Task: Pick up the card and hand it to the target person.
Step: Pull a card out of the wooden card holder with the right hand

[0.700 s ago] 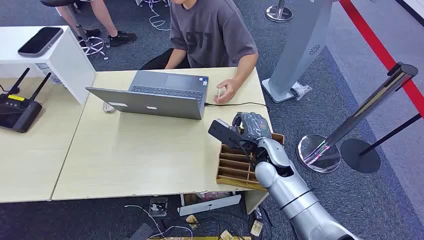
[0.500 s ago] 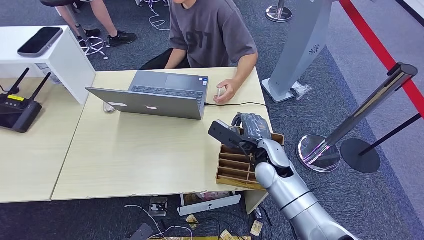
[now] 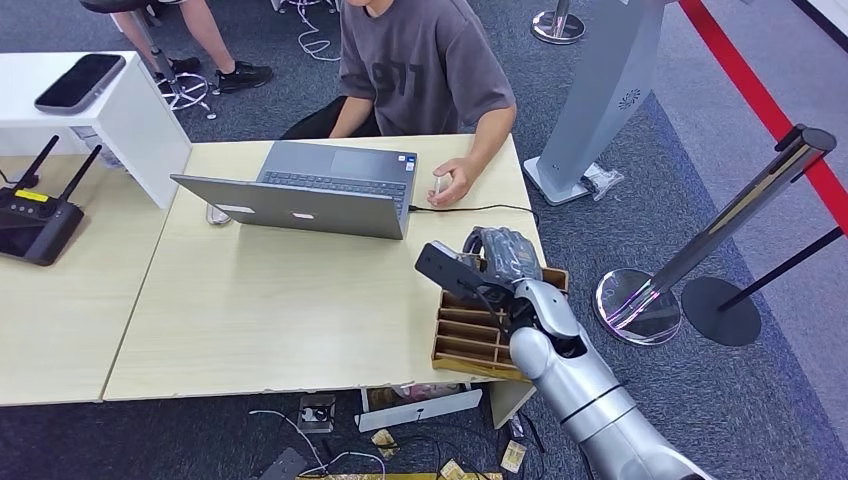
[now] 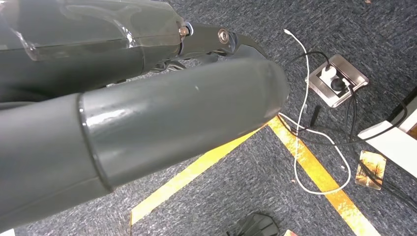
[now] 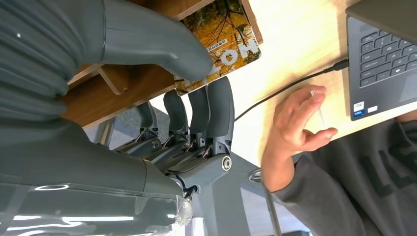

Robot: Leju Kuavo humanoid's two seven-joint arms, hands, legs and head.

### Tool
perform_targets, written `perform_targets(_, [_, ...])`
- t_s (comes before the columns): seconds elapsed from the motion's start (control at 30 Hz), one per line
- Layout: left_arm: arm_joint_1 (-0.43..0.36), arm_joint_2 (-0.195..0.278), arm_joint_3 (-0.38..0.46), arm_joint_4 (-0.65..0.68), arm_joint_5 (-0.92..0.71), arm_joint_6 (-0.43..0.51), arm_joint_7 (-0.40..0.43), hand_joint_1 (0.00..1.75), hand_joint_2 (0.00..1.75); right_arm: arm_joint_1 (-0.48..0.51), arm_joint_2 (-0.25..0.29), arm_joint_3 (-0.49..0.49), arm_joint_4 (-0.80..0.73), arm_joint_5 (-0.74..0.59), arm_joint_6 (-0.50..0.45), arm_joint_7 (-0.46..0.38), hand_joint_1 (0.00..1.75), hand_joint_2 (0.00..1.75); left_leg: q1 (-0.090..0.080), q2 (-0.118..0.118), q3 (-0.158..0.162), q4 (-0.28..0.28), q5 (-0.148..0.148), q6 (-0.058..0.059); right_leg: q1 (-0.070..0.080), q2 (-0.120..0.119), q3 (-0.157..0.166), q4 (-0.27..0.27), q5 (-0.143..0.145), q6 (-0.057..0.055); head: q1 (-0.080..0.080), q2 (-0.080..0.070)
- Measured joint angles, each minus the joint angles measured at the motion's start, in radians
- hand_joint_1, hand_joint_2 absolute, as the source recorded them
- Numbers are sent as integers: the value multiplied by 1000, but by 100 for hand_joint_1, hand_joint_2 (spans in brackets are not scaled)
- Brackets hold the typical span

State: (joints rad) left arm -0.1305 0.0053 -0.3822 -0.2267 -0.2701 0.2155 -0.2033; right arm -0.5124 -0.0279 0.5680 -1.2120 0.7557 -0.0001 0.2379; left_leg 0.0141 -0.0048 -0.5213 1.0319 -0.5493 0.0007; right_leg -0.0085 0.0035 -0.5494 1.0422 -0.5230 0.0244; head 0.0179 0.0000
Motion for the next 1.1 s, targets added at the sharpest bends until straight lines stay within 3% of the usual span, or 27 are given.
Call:
perform_targets(0.93, [1,0,0,0,-2,-6,0,0,0,5,7,0,-28,2,6,6,147,175,0,0,0,0,0,0,0,0,0,0,0,0,0,0])
perform_targets(1.1, [1,0,0,1,-10,-6,0,0,0,-2,1,-2,-67,14,20,30,145,175,0,0,0,0,0,0,0,0,0,0,0,0,0,0])
